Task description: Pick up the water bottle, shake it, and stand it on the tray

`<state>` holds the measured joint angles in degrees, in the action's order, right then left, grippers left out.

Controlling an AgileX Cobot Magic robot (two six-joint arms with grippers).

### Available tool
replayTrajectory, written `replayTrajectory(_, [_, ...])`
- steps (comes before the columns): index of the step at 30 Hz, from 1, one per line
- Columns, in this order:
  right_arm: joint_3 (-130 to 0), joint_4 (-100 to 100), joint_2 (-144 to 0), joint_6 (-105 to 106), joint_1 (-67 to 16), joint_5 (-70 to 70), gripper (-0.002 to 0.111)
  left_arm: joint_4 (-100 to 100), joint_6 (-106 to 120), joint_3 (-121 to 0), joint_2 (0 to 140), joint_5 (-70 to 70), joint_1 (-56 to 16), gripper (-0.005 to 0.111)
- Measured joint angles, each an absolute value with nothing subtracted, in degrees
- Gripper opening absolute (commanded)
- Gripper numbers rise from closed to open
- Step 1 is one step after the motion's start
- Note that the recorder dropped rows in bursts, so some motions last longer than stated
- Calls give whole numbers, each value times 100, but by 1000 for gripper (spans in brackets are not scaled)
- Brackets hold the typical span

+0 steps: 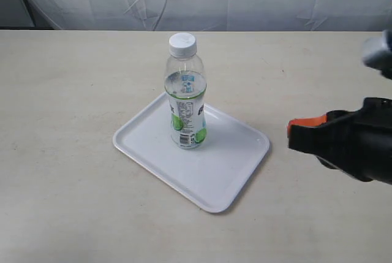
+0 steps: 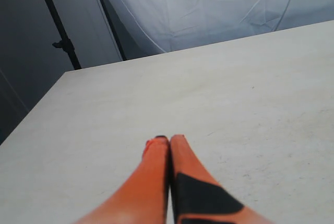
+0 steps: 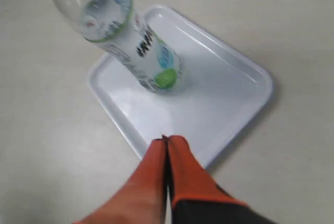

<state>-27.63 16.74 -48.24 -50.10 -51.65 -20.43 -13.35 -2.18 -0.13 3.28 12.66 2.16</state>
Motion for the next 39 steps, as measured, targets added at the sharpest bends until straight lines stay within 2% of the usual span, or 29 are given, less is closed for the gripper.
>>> replayTrajectory(6, [-1864, 1656, -3102, -4980, -4778, -537, 1, -1335, -218, -13, 328, 1266, 216, 0])
replayTrajectory(15, [-568, 1370, -1067, -5011, -2836, -38, 1, -1335, -218, -13, 328, 1266, 216, 0])
replayTrajectory(23, [-37, 967, -572, -5033, -1725, -93, 1, -1335, -218, -13, 328, 1266, 216, 0])
replayTrajectory(31, [-10, 872, -48, -5023, -821, -1303, 1, -1335, -218, -13, 328, 1266, 216, 0])
replayTrajectory(39, [-10, 861, -39, -5011, -703, -1428, 1, -1335, -218, -13, 328, 1266, 216, 0])
